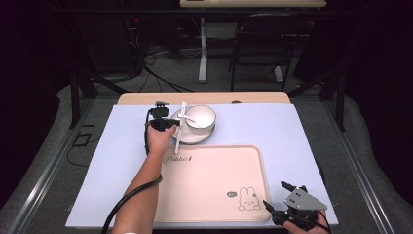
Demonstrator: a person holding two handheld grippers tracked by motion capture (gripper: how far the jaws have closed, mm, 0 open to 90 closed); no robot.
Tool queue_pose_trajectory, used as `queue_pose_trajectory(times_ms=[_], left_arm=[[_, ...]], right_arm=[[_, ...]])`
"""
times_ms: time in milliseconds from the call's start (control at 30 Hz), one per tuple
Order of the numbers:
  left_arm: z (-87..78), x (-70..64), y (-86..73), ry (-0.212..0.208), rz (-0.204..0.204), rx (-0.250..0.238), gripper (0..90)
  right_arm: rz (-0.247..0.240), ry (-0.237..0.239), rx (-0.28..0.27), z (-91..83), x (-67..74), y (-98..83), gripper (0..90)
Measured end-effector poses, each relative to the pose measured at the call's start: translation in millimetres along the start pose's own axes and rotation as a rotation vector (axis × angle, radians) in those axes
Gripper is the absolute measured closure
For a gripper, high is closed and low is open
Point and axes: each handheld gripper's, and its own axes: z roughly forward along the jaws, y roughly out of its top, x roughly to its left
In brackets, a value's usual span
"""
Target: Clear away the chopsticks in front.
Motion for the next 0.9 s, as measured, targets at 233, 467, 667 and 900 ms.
queue_pose_trajectory(times_ms=[233,467,667,900], left_arm=[[3.5,-0.8,-0.9,-0.015,-0.010,-0.003,76.2],[6.4,-2.2,-0.8,-0.007,-0.009,-0.004,78.8],[7.9,-1.2,-1.1,0.014,-0.013,0.000,82.7],[6.7,2.7,-1.3,0.025,-0.030,-0.005,84.9]], right_arm=[[-0.002,0.000,-0.001,0.1,-0.3,-0.1,17.3],[0.002,0.000,0.000,-0.2,0.0,-0.1,17.3],[0.002,0.000,-0.002,-0.3,-0.2,-0.2,17.3],[0.001,-0.001,-0.004,-0.5,-0.4,-0.3,17.3]])
